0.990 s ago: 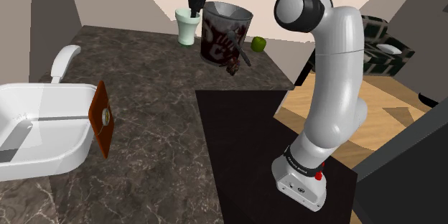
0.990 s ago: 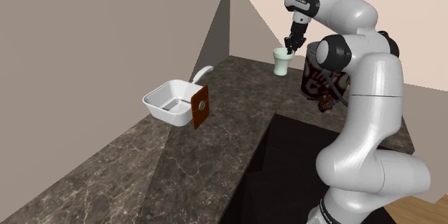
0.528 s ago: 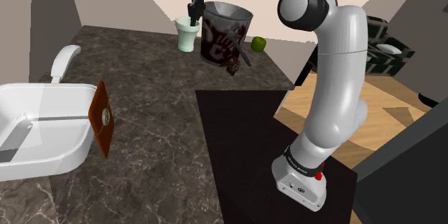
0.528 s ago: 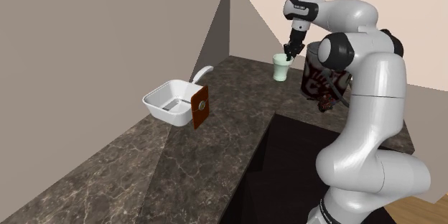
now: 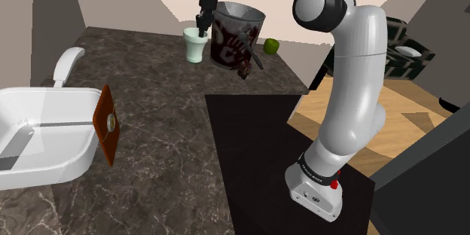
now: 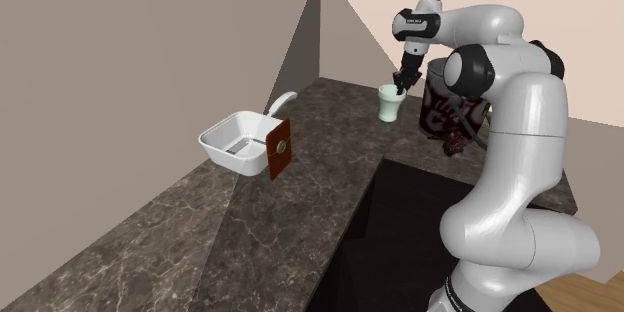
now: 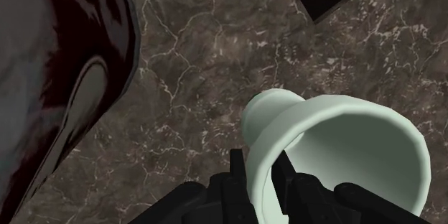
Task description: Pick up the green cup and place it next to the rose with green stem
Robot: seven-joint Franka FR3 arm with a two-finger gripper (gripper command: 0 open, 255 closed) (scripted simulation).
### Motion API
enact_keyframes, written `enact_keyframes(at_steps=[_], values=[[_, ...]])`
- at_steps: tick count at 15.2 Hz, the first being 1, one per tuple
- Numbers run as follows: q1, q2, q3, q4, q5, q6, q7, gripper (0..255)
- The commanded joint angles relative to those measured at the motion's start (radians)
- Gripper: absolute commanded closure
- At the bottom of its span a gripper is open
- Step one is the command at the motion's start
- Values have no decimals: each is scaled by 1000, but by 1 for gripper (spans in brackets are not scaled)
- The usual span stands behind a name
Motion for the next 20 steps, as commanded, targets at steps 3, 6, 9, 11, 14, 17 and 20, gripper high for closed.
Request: enact_keyframes(at_steps=[3, 6, 9, 11, 14, 17, 20], values=[[-1, 1, 0, -52, 1, 55, -4, 255], [-1, 5, -1, -86, 1, 92, -7, 255], [-1, 12, -1, -117, 1, 129, -9, 255], [-2, 17, -1, -135, 1, 153, -11, 255], [-2, 19, -1, -142, 1, 162, -12, 255], [-2, 19, -1, -142, 1, 162, -12, 255], [-2, 19, -1, -142, 1, 162, -12, 0]])
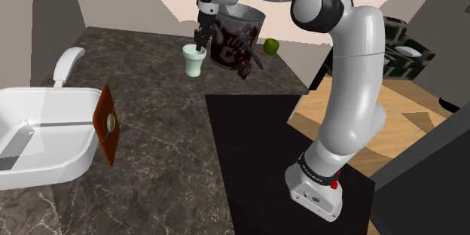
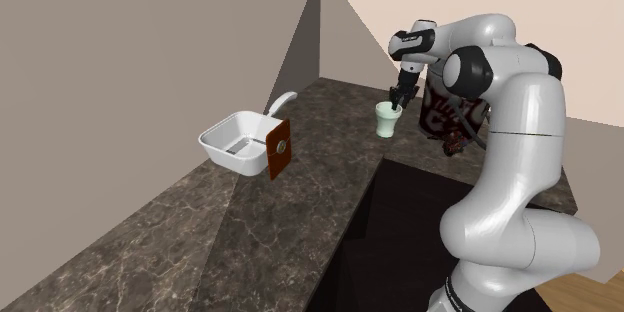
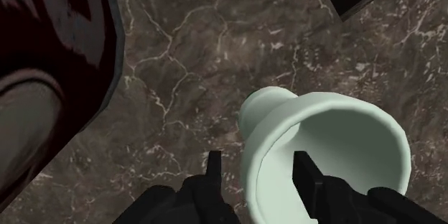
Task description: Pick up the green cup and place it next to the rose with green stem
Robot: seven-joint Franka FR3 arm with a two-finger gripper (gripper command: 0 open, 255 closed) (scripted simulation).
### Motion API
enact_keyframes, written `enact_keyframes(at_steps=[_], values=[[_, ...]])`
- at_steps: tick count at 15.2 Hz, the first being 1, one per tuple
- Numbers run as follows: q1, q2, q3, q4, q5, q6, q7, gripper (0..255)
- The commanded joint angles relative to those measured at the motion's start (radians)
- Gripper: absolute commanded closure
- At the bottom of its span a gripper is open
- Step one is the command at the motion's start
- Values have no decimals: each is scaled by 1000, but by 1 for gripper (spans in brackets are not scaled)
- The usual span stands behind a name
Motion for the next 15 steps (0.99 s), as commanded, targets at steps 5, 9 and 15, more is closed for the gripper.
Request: enact_keyframes(at_steps=[5, 9, 15], values=[[0, 0, 0, 0, 0, 0, 0, 0], [-5, -15, -1, 104, 0, -119, 1, 0], [-5, -15, -1, 104, 0, -119, 1, 0]])
